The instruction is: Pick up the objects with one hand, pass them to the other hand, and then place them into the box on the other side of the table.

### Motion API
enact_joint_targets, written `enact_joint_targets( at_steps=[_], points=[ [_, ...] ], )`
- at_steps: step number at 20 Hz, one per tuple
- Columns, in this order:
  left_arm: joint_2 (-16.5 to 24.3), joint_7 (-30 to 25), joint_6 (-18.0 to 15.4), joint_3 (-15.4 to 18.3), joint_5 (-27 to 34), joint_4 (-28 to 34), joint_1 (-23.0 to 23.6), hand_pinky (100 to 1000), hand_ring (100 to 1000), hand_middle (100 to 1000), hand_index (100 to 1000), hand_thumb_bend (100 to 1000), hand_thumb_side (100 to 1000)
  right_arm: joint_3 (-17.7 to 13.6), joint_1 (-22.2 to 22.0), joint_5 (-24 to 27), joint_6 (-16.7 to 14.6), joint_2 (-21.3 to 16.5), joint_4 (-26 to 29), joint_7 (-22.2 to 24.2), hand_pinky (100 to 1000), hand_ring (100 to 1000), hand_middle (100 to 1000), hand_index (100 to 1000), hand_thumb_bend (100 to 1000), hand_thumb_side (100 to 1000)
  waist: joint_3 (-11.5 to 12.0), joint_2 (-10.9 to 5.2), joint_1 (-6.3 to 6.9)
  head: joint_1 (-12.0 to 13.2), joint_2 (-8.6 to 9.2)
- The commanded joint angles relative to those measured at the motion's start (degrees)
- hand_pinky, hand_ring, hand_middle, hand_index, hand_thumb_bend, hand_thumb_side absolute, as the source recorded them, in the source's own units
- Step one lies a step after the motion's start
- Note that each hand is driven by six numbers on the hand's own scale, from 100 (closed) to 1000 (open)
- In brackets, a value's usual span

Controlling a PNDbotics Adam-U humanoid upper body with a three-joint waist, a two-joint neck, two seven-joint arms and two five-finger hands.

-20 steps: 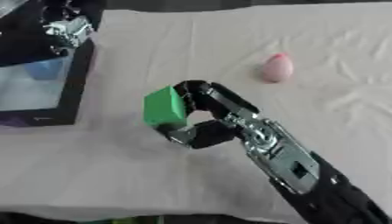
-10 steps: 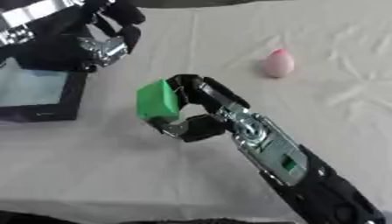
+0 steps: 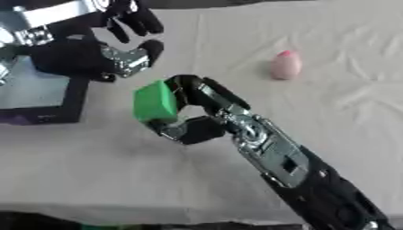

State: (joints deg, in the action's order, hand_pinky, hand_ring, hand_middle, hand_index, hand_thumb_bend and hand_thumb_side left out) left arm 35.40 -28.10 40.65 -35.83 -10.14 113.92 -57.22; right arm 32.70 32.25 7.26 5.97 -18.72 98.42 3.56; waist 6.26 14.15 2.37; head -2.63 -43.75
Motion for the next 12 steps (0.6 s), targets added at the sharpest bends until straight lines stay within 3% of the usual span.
enact_joint_targets(
  at_steps=[1, 12],
  points=[
    [0.74, -3.42, 2.33, -0.98, -1.71, 0.67, -1.87, 801, 828, 773, 815, 212, 631, -0.06, 0.79, -0.38, -0.29, 0.11, 0.21, 0.01, 615, 597, 554, 597, 100, 100, 0.08, -1.65, 0.0, -0.22, -0.37],
    [1.26, -9.61, 4.02, -2.29, -7.15, -2.38, -2.6, 818, 838, 786, 829, 233, 645, 0.55, 1.09, -0.41, -0.2, 0.27, 0.85, -0.03, 605, 590, 546, 590, 100, 100, -0.05, -1.62, -0.16, -0.05, -0.37]
  ],
)
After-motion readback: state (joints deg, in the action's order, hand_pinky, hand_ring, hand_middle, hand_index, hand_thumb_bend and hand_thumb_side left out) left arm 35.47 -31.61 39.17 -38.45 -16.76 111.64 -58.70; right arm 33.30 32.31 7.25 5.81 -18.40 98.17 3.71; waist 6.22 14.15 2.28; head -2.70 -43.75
